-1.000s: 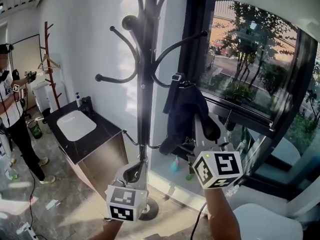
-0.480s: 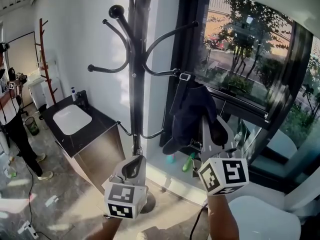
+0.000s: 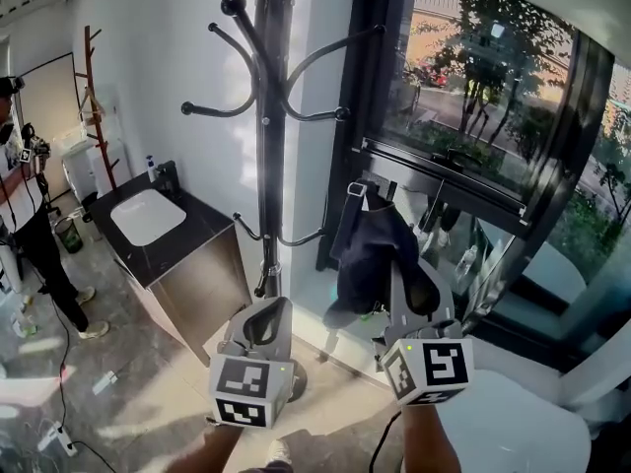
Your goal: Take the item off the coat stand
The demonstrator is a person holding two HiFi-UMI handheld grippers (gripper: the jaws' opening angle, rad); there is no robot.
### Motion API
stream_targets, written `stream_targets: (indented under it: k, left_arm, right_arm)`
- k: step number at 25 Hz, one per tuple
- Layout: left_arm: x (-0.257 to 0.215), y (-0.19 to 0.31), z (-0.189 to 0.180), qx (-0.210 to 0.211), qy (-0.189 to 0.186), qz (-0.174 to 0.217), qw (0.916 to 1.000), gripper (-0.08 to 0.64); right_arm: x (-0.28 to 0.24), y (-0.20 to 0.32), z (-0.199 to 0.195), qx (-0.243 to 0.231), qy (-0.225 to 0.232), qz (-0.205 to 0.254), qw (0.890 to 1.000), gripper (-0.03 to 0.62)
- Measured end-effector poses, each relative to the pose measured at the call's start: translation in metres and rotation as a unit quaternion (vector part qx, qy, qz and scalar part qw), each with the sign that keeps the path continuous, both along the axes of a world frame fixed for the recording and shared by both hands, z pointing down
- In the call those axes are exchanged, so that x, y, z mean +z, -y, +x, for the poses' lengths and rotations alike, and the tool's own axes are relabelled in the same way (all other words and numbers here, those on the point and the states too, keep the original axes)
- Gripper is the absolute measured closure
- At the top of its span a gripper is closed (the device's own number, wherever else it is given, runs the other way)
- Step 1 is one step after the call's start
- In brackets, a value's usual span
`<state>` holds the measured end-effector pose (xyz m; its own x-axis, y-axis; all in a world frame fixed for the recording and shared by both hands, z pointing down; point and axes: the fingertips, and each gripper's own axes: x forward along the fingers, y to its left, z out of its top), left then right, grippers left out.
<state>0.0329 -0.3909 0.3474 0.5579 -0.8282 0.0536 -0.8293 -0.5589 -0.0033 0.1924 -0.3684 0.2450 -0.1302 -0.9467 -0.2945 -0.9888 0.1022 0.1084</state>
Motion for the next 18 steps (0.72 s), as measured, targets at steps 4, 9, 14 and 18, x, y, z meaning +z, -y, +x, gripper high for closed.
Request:
stream_targets:
  k: [4,9,14,18]
  left_arm:
    - [0.0,-0.019,0.002,-0.004,0.0,0.006,1.0,0.555]
    - [0.002,-0.036,0.006,-0.003,0.004,0.005,1.0,0.555]
    - [0.008,-0.053,0.009,-0.002,0.01,0.001,0.9999,0.555]
    - [0.011,-0.067,0.011,-0.001,0.016,0.001,0.9999,0.555]
  right_arm:
    - [0.024,-0.021,-0.004,0.002,0.002,-0.017,1.0,0.552]
    - [0.05,-0.041,-0.013,-0.001,0.008,-0.044,0.999,0.552]
    - [0.071,-0.06,-0.023,-0.01,0.014,-0.059,0.998,0.554]
    - [0.087,-0.07,-0.031,-0.015,0.019,-0.081,0.996,0.554]
